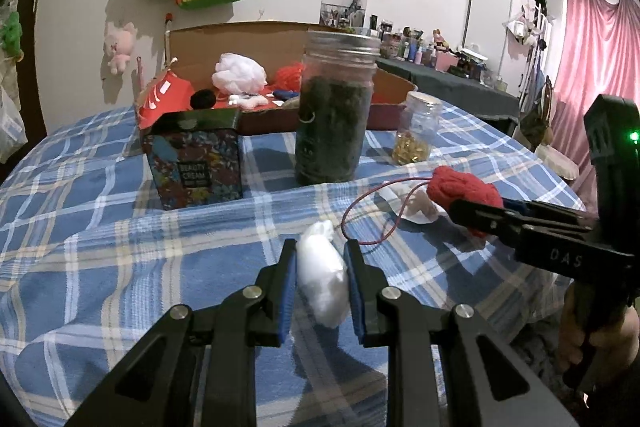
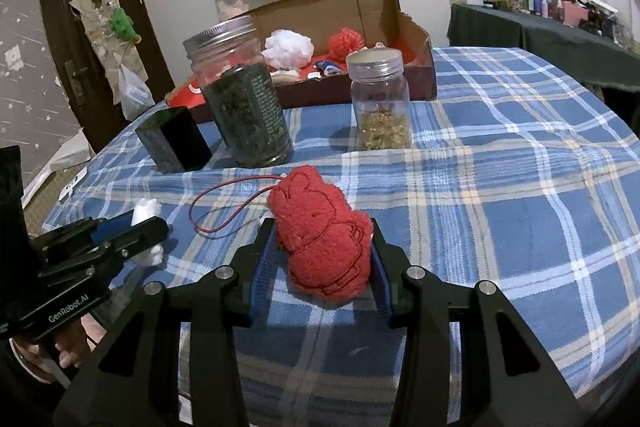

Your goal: Organize soft objects

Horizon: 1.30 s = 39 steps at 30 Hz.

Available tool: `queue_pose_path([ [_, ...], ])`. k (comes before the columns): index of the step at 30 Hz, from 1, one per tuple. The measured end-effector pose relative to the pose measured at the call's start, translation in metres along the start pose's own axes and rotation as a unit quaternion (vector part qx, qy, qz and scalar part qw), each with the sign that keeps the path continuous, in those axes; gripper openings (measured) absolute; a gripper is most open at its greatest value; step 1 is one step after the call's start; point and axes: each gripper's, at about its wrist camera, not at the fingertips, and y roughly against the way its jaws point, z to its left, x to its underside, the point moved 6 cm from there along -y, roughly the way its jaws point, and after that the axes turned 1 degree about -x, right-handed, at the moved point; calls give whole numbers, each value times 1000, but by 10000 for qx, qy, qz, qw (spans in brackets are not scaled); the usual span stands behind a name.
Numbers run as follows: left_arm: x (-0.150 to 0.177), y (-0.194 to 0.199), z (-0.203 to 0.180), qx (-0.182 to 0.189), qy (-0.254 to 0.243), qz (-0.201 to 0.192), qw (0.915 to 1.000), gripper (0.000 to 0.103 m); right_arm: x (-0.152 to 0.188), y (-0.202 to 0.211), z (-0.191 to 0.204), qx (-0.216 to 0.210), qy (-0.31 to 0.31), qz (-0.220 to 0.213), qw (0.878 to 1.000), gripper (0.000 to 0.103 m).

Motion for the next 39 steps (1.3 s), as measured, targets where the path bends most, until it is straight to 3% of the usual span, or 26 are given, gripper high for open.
queue_pose_path([
  [7,-2,1,12,-80,63,12,9999,25,-2,4,-6,33,32,15,10000,41],
  [23,-8,23,91,-654,675,99,9955,25,-12,10,-37,13,-252,154,9996,41],
  [39,-30,1,139,-671,859,514,9927,24,-39,1,-77,-23,-617,448,9971,41],
])
